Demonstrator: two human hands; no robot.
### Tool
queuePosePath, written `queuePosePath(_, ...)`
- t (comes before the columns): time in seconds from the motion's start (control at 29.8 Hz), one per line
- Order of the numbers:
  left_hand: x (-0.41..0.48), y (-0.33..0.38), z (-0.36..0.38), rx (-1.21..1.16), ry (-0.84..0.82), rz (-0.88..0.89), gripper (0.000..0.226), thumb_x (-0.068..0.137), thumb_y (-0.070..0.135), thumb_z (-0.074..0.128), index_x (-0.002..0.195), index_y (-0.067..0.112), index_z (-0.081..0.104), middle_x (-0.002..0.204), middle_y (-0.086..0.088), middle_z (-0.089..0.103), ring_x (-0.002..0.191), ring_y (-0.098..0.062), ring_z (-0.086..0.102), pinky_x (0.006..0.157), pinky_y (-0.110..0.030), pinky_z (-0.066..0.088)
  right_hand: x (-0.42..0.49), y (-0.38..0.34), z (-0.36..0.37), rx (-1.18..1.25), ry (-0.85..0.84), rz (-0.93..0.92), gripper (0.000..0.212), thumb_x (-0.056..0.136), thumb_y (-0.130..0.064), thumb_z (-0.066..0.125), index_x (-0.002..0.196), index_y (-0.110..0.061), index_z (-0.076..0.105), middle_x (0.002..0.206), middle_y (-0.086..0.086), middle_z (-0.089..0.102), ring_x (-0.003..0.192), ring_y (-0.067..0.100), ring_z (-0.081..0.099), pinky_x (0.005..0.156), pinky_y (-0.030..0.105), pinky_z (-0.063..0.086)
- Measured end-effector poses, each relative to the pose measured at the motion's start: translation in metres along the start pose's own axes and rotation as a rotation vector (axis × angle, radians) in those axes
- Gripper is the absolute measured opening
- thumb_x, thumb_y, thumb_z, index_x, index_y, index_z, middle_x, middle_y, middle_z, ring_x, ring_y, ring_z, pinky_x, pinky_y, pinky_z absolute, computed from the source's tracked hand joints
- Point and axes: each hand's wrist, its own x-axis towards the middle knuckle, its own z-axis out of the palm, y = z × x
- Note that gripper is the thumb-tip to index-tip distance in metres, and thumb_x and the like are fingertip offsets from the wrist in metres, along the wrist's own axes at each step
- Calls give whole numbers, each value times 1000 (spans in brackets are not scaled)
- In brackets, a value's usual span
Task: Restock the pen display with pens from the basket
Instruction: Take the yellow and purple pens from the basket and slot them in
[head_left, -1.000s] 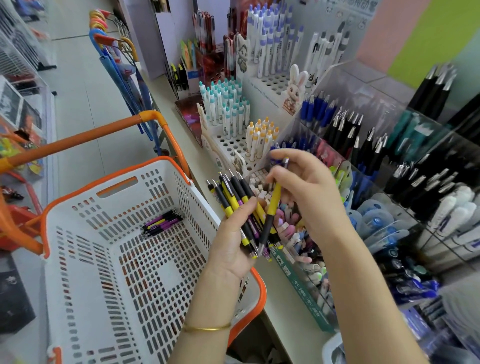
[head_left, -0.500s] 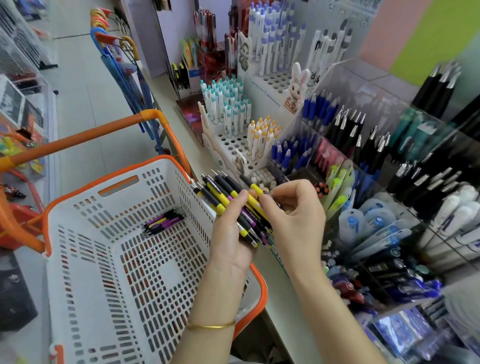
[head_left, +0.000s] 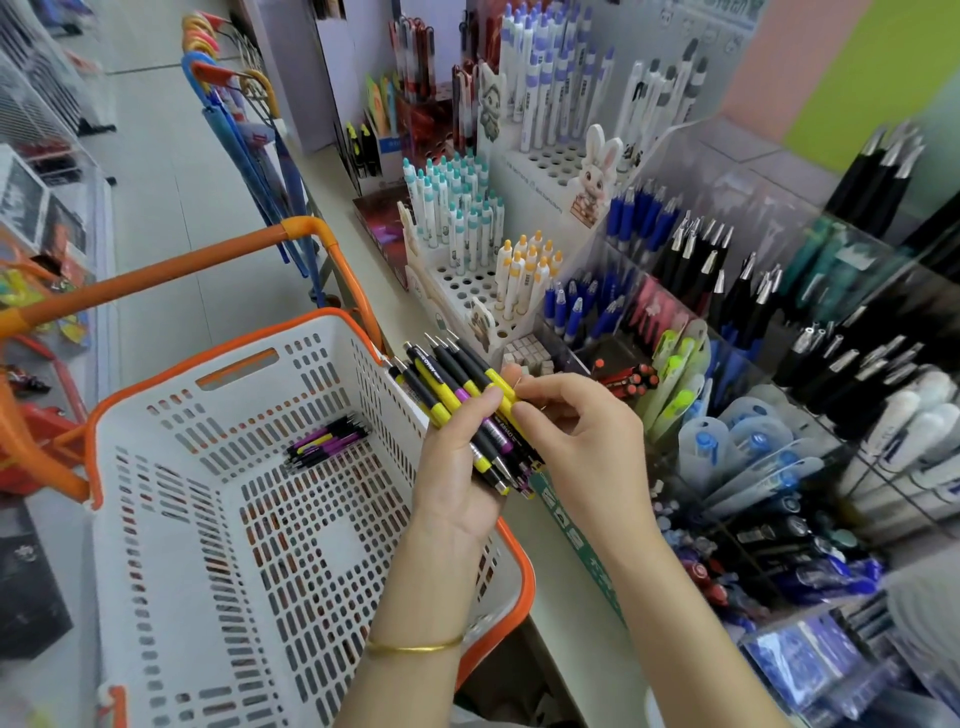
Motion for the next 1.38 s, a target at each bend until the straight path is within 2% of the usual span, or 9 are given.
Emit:
queuePosePath(0.2,-1,0,2,85,46,21,32,79,6,66,111,7,67,99,-12,72,88,-26,71,72,-38,59,8,-1,-8,-146,-93,-22,3,85,-22,69,85,-19,69,81,-8,63,73,1,57,66,18,47)
queuePosePath(0.34,-3,-2,11,196,46,66,40,80,6,68,120,6,61,94,-10,71,84,-23,70,67,-36,57,22,-14,-6,-167,-10,-141,17,90,-13,60,104,-19,68,93,-6,58,78,-3,49,74,2,36)
queuePosePath(0.5,-6,-8,13,236,-41,49,27,94,2,52,115,15,61,100,-9,72,92,-22,71,67,-34,59,38,-36,3,-473,-343,-253,48,96,-28,48,143,-33,38,105,-3,46,86,17,54,74,30,48)
queuePosePath(0.64,-8,-10,6,253,-77,17,27,91,-4,53,106,17,62,81,-2,73,75,-15,72,59,-28,58,47,-42,0,-610,-512,-229,49,94,-26,43,142,-26,35,110,2,46,89,24,56,72,36,50)
queuePosePath(0.84,-6,-9,10,296,-123,17,46,71,8,77,115,11,64,93,-6,73,90,-23,70,71,-37,57,51,-37,-7,-434,-497,-174,38,93,-19,53,129,-15,40,105,4,57,88,22,58,77,40,50)
queuePosePath(0.94,-4,-6,10,265,-130,-10,39,75,9,77,113,8,66,96,-11,72,90,-27,71,71,-37,57,52,-29,-12,-256,-445,-145,40,94,-17,53,131,-13,39,97,-4,54,77,7,54,67,21,46)
queuePosePath(1.04,-4,-5,10,193,-157,-29,39,74,23,70,111,10,66,96,-13,73,86,-28,72,70,-38,60,50,-25,-16,-150,-404,-118,41,96,-16,50,136,-14,38,108,-9,47,88,3,50,70,6,40)
queuePosePath(1.24,-6,-7,14,78,-135,-82,45,83,37,56,118,9,62,100,-14,72,84,-27,72,66,-38,61,47,-16,-17,61,-352,-61,35,96,-11,48,129,-15,42,88,-17,46,71,0,50,69,23,43)
queuePosePath(1.38,-2,-11,13,79,-58,-87,50,90,35,55,133,10,56,108,-13,71,96,-27,71,69,-37,59,40,-15,-13,165,-316,-41,35,93,-3,44,126,-15,46,88,-20,44,82,-4,47,78,16,38)
